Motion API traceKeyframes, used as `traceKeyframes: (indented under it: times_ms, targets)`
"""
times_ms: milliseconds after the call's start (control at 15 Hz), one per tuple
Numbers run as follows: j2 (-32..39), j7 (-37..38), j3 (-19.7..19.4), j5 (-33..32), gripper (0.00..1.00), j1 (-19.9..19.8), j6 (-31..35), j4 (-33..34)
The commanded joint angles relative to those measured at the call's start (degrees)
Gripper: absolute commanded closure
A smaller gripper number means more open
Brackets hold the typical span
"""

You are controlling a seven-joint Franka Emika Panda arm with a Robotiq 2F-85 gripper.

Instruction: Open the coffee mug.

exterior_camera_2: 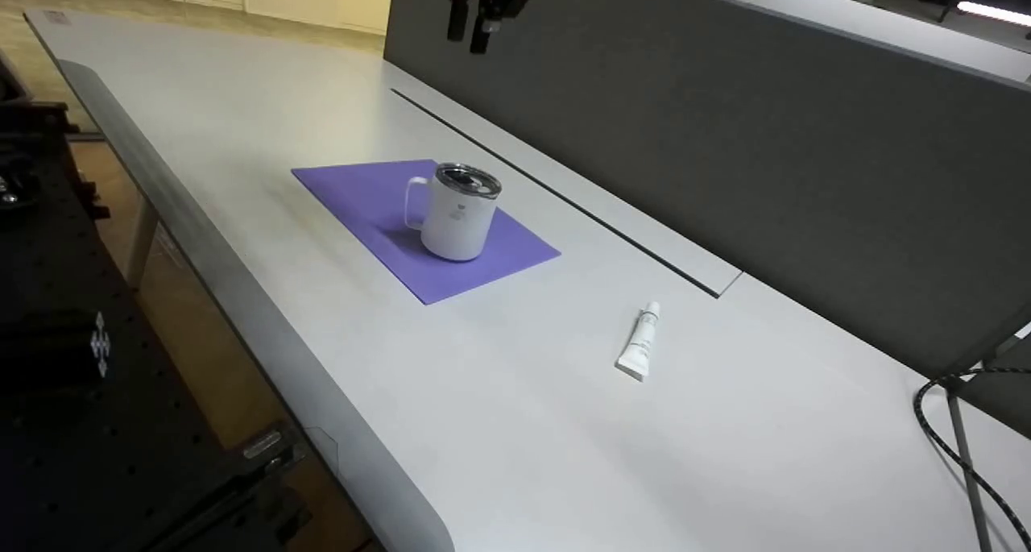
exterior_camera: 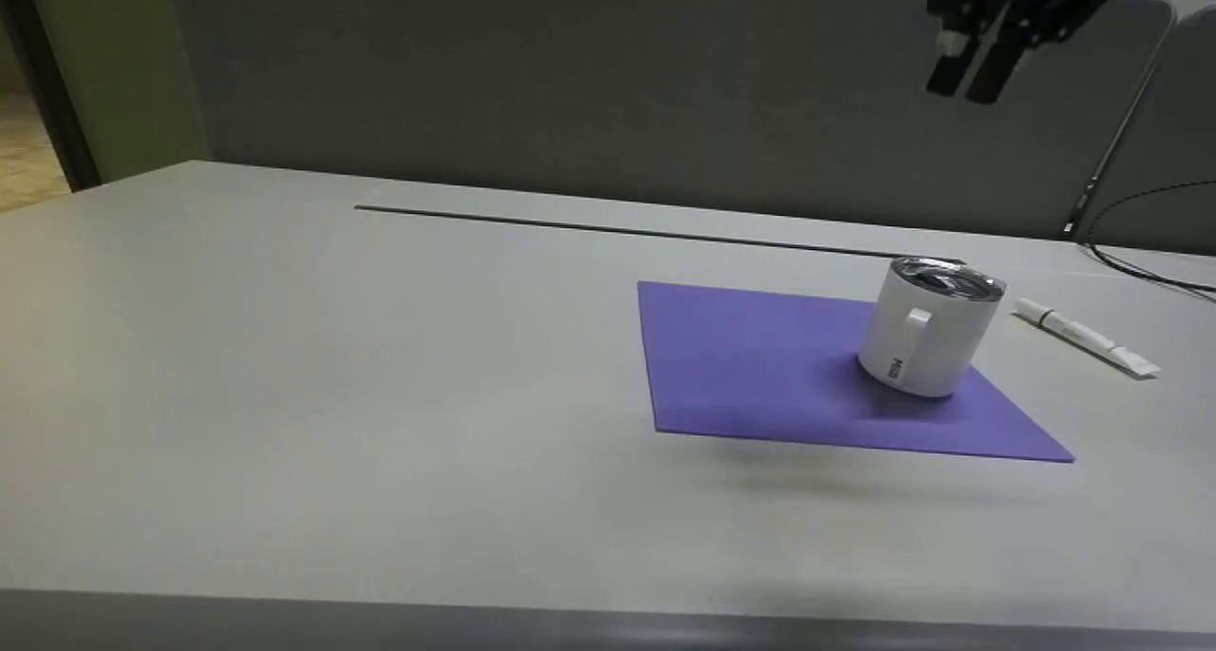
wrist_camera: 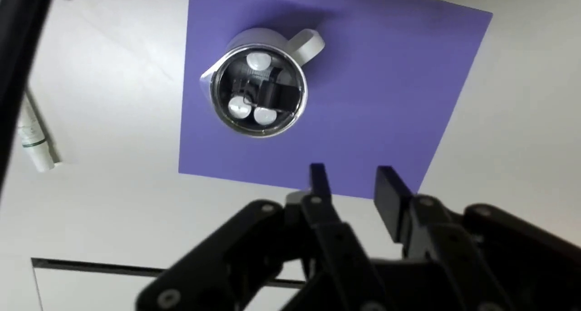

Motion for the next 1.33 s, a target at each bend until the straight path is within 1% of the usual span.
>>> traceKeyframes:
  times_ms: [0,67,133,200,267,333,667,800,933,1267]
  targets:
    - [4.31,2.07,0.75,-2.64,0.97,-1.35,3.45,-0.32]
    - [5.33,2.57,0.57,-2.76,0.99,-1.78,2.69,0.15]
    - [5.36,-0.08,0.32,-0.21,1.00,-1.87,-1.92,1.16]
    - [5.00,0.32,1.08,-1.03,0.93,-1.75,1.93,-0.42]
    - [5.56,0.17,1.05,-0.88,0.98,-2.11,0.77,-0.23]
    - [5.71,0.16,1.02,-0.88,0.99,-2.32,0.23,-0.11]
    - [5.66,0.16,1.01,-0.86,1.00,-2.37,-0.47,0.30]
    - [8.08,1.74,1.05,-1.99,1.00,-2.54,0.81,0.99]
    - [9.48,2.13,1.01,-1.82,1.00,-2.83,1.77,1.40]
    - [13.43,2.24,1.06,2.30,1.00,-4.58,4.36,2.76]
